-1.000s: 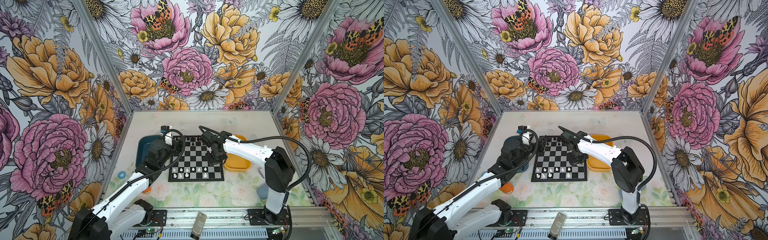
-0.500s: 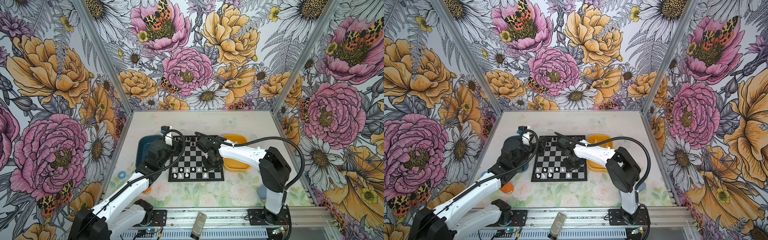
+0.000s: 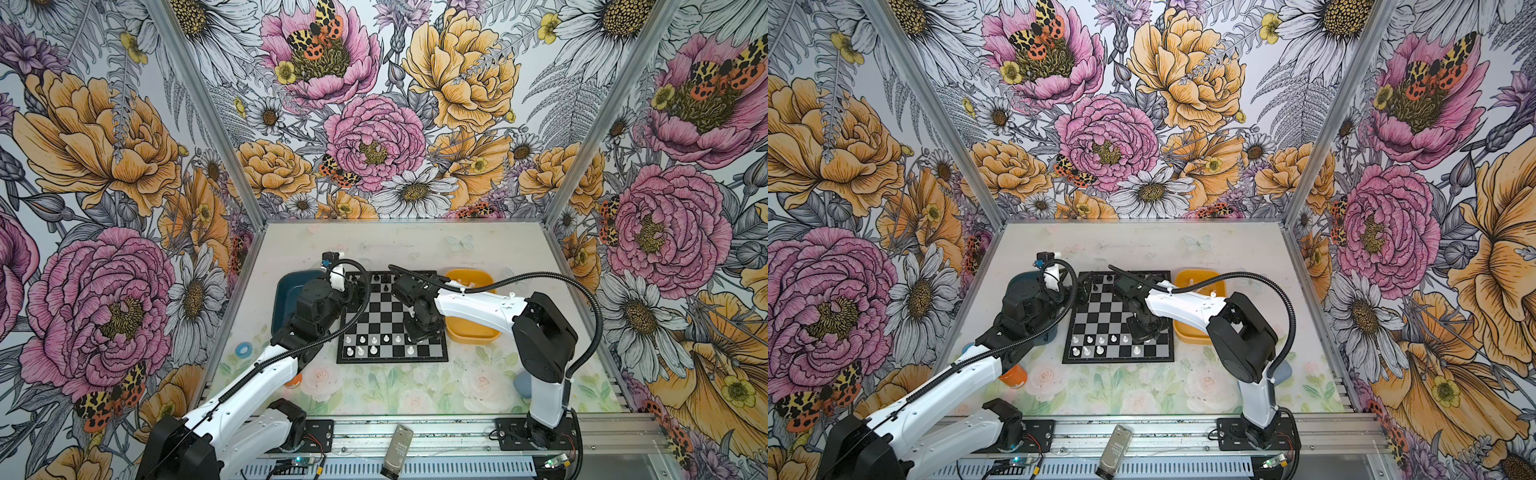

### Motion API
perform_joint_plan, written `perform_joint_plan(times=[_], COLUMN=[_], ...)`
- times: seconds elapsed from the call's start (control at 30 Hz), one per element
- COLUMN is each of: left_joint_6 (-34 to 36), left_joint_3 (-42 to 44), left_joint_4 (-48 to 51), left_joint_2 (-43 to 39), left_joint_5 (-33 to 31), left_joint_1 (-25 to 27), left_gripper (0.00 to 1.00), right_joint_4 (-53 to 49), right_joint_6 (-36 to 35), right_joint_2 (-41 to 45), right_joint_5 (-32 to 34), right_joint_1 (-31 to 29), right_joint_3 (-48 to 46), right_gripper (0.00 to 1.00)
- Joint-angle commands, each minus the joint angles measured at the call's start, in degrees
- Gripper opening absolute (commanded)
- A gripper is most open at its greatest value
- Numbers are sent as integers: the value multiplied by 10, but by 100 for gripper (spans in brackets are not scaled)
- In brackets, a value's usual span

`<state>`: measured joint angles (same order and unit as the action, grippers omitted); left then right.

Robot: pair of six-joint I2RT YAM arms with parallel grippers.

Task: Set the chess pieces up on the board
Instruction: 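Carry the white pawn to the board's nearest row and lower it with the right gripper, then open the right gripper and raise it back over the yellow tray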

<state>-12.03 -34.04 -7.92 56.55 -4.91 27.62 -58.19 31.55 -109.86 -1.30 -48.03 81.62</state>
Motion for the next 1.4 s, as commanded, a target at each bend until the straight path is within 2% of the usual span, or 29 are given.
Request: perform_joint_plan(times=[0.0,0.63,0.77,0.9,1.37], left_joint_6=[3,3,3,3,3], left_joint_3=[6,4,4,4,6], left_joint_4=[-7,-7,-8,-7,-7], left_joint_2=[-10,-5,-5,-5,-9], left_joint_5=[5,6,5,6,6], left_joint_1=[3,2,2,2,2], left_gripper=[86,86,86,86,86], right_joint_4=[12,12,12,12,11], right_joint_6=[9,13,13,13,19], right_joint_2=[-11,-9,-8,-4,33], right_joint_5=[16,24,24,29,24], right_joint_1=[4,8,8,7,9], right_joint_3=[-7,-17,-16,-14,1], right_gripper=[0,0,16,24,27])
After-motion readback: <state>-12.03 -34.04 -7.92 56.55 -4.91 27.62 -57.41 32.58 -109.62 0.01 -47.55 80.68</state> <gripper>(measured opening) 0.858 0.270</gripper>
